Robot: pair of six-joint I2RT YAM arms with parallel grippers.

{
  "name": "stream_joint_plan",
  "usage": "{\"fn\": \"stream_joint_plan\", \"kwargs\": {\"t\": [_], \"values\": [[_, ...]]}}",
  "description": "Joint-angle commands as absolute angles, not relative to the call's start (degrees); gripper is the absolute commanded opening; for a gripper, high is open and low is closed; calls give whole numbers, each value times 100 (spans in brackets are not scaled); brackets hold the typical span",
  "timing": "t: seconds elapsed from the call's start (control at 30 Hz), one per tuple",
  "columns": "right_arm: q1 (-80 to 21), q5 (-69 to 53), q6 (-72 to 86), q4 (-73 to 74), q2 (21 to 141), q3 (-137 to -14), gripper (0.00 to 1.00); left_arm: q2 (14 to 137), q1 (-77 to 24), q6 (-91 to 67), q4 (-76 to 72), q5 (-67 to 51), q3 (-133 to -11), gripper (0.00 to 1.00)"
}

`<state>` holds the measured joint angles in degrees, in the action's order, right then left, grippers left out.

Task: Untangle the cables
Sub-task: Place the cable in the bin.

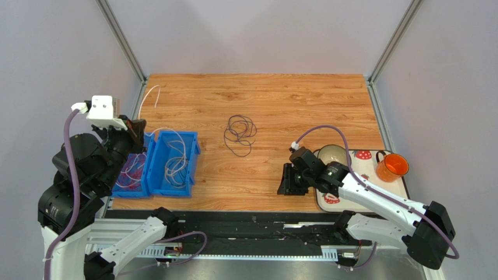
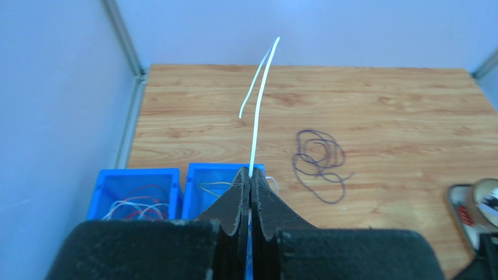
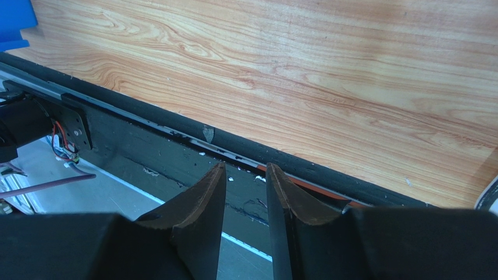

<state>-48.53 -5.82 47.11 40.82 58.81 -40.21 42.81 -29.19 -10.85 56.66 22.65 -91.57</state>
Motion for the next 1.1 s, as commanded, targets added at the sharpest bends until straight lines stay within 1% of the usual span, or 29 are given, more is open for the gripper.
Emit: {"fn": "stream_joint_plan", "kwargs": {"t": [0.0, 0.07, 0.2, 0.5, 0.63, 0.73, 0.8, 0.83, 0.87, 0.93, 1.07], "values": [[-4851, -738, 4816, 3850, 5959, -4315, 35, 4412, -2936, -581, 5862, 3391, -9273, 0], [-4843, -730, 4851, 3832, 5968, -4307, 35, 4333, -2936, -362, 5723, 3786, -9159, 0], [-4852, -756, 4904, 3727, 6038, -4263, 35, 4210, -2936, -9, 5362, 4165, -8860, 0], [-4860, -835, 4782, 3525, 6372, -4307, 34, 4403, -2892, 817, 4808, 5501, -8491, 0], [-4860, -879, 4685, 3411, 6504, -4289, 34, 4438, -2585, 1212, 4387, 5888, -8280, 0], [-4860, -975, 4623, 3314, 6609, -4245, 34, 4447, -2085, 1353, 4088, 5758, -8034, 0], [-4860, -1045, 4597, 3270, 6688, -4201, 35, 4482, -1540, 1275, 4043, 5503, -7876, 0], [-4860, -1063, 4579, 3217, 6715, -4192, 35, 4543, -1312, 1083, 4043, 5171, -7823, 0], [-4860, -1072, 4544, 3208, 6741, -4192, 34, 4596, -866, 951, 4086, 4959, -7805, 0], [-4860, -1099, 4509, 3191, 6829, -4201, 34, 4737, -485, 574, 4157, 4485, -7708, 0], [-4869, -1142, 4421, 3164, 6934, -4254, 34, 5018, 208, 142, 4113, 4220, -7533, 0]]}}
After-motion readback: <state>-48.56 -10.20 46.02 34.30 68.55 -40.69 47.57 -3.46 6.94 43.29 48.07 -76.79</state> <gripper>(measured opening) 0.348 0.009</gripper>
